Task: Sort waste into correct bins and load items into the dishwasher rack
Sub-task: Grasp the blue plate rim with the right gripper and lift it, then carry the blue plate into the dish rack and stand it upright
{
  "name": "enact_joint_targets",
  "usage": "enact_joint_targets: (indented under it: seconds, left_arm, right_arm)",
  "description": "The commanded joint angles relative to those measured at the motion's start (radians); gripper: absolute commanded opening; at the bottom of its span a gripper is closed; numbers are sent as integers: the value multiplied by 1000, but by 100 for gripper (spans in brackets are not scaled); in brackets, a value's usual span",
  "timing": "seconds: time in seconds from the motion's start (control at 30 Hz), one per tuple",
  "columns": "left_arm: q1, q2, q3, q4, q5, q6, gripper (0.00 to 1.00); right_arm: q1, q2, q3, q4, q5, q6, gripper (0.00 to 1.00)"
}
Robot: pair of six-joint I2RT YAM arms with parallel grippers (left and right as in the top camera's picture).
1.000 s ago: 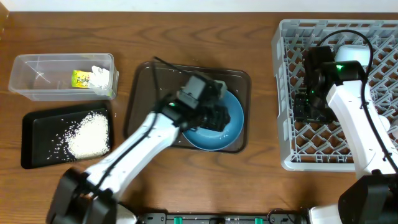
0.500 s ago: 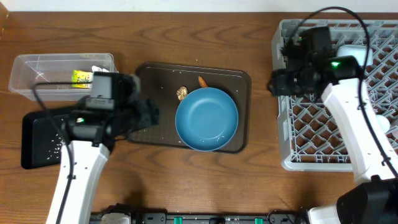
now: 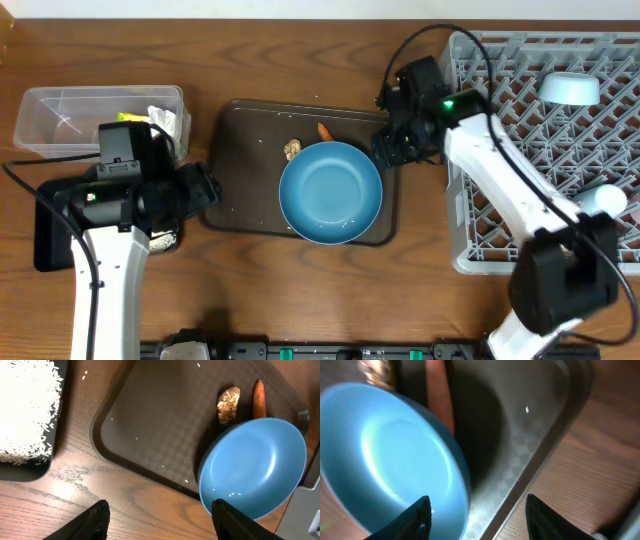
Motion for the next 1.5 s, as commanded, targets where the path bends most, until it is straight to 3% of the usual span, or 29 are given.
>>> enact_joint_targets:
  seconds: [0.0,0.17,0.23,0.43,0.6,0.8,0.93,1.17,1.33,1.47]
  left_arm:
    - [5,3,19,-5,-14,6,66]
    - [5,6,19,-6,-14,6,66]
    - [5,7,19,-6,-14,6,67]
    - [5,7,19,-6,-14,6,67]
    - [5,7,19,-6,-14,6,67]
    - [5,7,19,-6,-14,6,67]
    - [5,7,19,-6,-14,6,67]
    - [5,7,19,-6,-14,6,67]
    - [5,7,19,-6,-14,6,67]
    - [5,7,19,-10,-13,6,67]
  right_arm:
    - [20,66,2,1,-47,14,55]
    - [48,161,2,2,-80,14,53]
    - [59,187,2,2,-80,14,48]
    - [68,200,5,19,-80,33,2]
    - [35,156,24,23,-68,39,1]
    - [-26,-29,90,-29,24,4,1]
    - [-61,-198,111,-60,243,-2,1]
    - [-147,-388,111,-78,861,-1,1]
    - [-225,-397,106,-126,1360,222,1]
    - [-280,-379,71,-133,1544,330,1]
